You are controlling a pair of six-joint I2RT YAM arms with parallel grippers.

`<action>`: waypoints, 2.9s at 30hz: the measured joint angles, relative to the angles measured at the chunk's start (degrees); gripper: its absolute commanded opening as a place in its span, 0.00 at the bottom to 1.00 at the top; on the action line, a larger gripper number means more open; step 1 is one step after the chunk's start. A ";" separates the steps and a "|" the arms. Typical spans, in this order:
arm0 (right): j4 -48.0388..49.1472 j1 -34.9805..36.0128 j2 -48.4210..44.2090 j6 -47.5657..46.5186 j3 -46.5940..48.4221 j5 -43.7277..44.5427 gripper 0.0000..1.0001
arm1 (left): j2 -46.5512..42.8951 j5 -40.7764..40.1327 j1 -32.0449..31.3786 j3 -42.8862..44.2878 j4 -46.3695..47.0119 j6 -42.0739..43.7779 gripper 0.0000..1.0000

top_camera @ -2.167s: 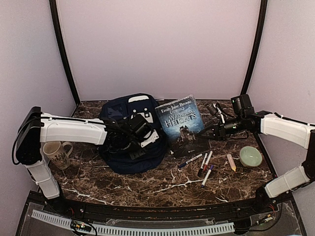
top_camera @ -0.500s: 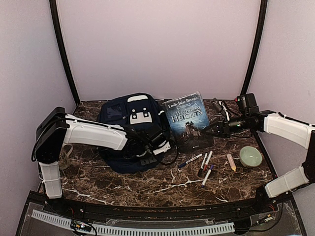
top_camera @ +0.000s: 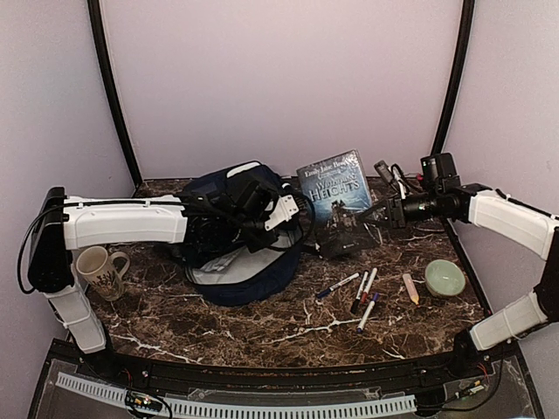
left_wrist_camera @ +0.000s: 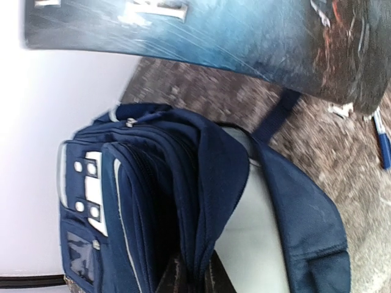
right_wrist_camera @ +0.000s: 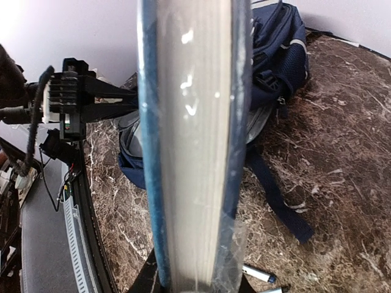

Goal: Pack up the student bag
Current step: Pick up the largest pocket of the bag from the student bag, then place the book in the student bag.

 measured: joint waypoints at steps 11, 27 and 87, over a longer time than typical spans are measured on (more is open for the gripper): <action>-0.63 1.86 1.16 8.26 -2.01 -2.86 0.00 | -1.03 0.70 4.17 0.96 8.61 1.14 0.00; -8.46 19.43 18.95 8.00 6.80 -8.87 0.00 | -11.76 3.63 6.84 -5.57 13.68 0.07 0.00; 3.93 26.51 56.98 36.22 48.26 4.37 0.54 | -18.27 15.21 8.63 -13.44 17.55 -3.02 0.00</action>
